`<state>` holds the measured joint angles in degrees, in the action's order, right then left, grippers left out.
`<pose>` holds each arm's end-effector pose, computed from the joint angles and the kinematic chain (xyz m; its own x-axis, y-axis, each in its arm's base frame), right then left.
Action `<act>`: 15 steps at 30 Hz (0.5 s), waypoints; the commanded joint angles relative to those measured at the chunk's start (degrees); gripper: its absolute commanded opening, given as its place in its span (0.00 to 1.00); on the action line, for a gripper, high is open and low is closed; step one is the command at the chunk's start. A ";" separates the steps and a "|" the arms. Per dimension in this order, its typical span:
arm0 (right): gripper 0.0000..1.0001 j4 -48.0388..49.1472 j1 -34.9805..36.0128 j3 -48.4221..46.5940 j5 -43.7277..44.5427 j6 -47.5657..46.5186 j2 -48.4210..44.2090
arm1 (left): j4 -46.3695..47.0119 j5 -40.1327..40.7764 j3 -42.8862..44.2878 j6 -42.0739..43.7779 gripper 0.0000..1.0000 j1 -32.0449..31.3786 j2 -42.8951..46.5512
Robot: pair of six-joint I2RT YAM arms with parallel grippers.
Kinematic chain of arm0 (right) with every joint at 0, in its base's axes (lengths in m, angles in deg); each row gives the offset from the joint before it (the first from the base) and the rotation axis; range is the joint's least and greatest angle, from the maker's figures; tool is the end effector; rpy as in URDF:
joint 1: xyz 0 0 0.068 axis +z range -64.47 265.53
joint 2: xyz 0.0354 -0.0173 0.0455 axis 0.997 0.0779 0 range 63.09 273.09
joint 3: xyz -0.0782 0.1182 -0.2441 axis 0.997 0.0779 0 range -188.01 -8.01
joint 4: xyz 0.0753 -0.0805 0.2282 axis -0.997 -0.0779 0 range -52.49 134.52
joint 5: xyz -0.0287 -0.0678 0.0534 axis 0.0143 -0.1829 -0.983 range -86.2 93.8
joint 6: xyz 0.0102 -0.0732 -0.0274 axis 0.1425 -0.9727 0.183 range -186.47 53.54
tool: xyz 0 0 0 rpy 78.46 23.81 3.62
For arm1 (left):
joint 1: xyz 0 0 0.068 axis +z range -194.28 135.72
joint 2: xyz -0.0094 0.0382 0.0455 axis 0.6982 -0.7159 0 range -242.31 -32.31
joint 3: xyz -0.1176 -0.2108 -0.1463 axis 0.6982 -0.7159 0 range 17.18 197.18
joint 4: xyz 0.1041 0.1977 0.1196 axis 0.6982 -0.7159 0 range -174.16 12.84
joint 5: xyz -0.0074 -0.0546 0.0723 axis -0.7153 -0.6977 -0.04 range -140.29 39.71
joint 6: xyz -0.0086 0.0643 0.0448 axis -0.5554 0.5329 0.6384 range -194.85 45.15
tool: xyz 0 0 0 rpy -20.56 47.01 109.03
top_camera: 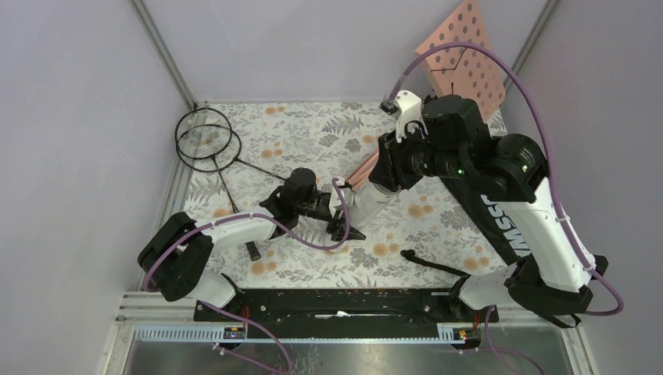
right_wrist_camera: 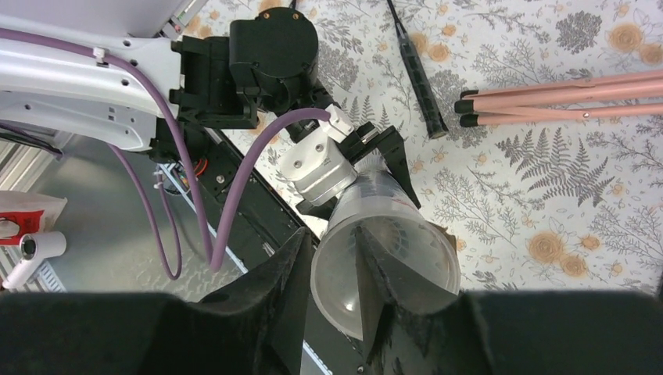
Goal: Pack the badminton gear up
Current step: Close the lid on the shuttle tube.
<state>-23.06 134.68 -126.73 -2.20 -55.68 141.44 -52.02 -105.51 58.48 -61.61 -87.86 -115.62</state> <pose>0.1462 0.1799 0.5159 -0.4458 -0.2311 -0.8648 -0.7428 0.6346 0.2133 0.1875 -0.2550 0.2391 0.0158 0.1653 -0.9861 0.9852 -0.1711 -0.0129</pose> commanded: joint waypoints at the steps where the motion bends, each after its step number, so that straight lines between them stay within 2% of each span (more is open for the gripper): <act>1: 0.33 -2.27 0.85 -2.88 0.64 -0.05 2.18 | -0.23 1.52 1.20 0.65 0.63 -0.18 -0.54; 5: 0.26 -3.87 1.27 -4.58 0.68 -0.41 3.86 | -0.61 1.41 1.24 0.95 0.62 -0.20 -0.63; 8: 0.24 -4.78 1.56 -5.55 1.08 -0.29 4.70 | -0.62 1.59 1.28 1.00 0.62 -0.17 -0.63; 12: 0.25 -5.06 1.99 -5.70 0.22 -0.31 5.03 | -0.71 1.48 1.24 1.09 0.62 -0.20 -0.63; 15: 0.31 -4.01 2.22 -4.80 -0.50 -0.26 4.11 | -0.52 1.07 1.11 1.22 0.62 -0.20 -0.55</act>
<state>-26.82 135.68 -130.97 -1.39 -55.77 145.66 -52.04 -105.51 58.48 -61.64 -87.86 -115.62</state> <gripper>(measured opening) 0.268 0.622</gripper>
